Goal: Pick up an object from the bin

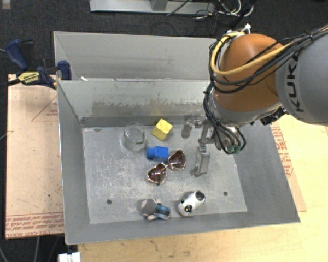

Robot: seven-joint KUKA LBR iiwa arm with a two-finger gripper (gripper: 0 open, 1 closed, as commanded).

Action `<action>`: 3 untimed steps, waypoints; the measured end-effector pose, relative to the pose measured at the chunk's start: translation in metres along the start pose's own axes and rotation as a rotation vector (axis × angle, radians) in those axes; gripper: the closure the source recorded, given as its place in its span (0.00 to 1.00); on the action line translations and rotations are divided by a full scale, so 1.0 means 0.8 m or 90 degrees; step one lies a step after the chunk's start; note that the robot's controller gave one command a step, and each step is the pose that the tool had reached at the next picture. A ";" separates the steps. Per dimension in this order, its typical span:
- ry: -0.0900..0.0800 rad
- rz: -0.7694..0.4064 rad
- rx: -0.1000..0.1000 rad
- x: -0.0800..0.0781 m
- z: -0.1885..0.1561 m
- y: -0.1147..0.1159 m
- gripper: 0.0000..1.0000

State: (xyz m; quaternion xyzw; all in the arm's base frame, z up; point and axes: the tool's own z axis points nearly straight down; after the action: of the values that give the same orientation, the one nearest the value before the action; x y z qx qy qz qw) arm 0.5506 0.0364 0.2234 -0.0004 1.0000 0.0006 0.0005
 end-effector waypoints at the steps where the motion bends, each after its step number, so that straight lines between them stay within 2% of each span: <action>1: -0.004 -0.037 0.000 -0.017 0.079 0.005 0.00; 2: 0.004 -0.066 0.000 -0.026 0.116 0.008 0.00; 3: -0.002 -0.070 0.000 -0.026 0.117 0.011 0.00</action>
Offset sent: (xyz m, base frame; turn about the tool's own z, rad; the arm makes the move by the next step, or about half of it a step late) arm 0.0341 0.0080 -0.0644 -0.1506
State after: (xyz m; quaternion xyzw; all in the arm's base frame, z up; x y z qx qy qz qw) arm 0.5719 0.0455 0.1302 -0.0556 0.9985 0.0006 0.0018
